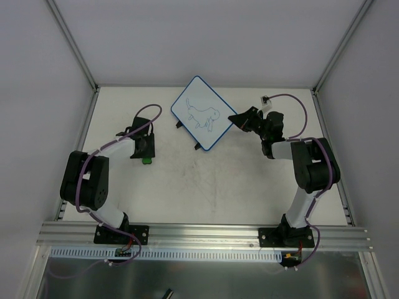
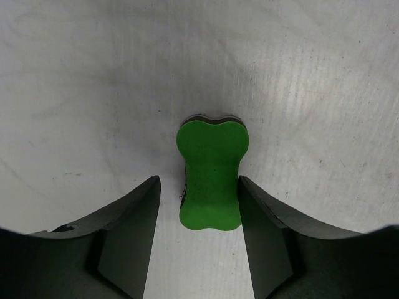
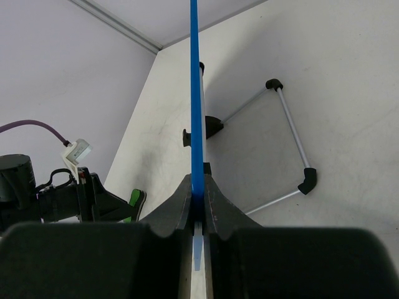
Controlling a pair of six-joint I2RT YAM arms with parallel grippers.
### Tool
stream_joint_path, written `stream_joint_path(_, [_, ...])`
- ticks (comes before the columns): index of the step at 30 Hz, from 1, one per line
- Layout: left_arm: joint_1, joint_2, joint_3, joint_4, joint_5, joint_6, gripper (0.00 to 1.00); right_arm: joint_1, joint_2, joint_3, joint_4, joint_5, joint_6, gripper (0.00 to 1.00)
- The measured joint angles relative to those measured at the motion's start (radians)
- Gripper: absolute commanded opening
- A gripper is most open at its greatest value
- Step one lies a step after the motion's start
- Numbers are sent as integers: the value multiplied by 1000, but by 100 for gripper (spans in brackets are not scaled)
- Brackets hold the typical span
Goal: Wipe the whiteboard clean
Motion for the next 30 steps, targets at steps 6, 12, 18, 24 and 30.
stream_joint_path(6, [0,10,5,-1,-3,-1,54,-2,2,0,3,-3,2,0])
stream_joint_path(12, [0,27,25,-1,-2,-1,47,-2,3,0,6,-3,4,0])
stream_joint_path(18, [0,37,39,0,-1,0,41,-5,10,0,14,-8,9,0])
stream_joint_path(24, [0,38,40,0,1,0,40,-7,14,0,26,-10,16,0])
stream_joint_path(30, [0,39,40,0,5,-5,41,-7,15,0,28,-11,18,0])
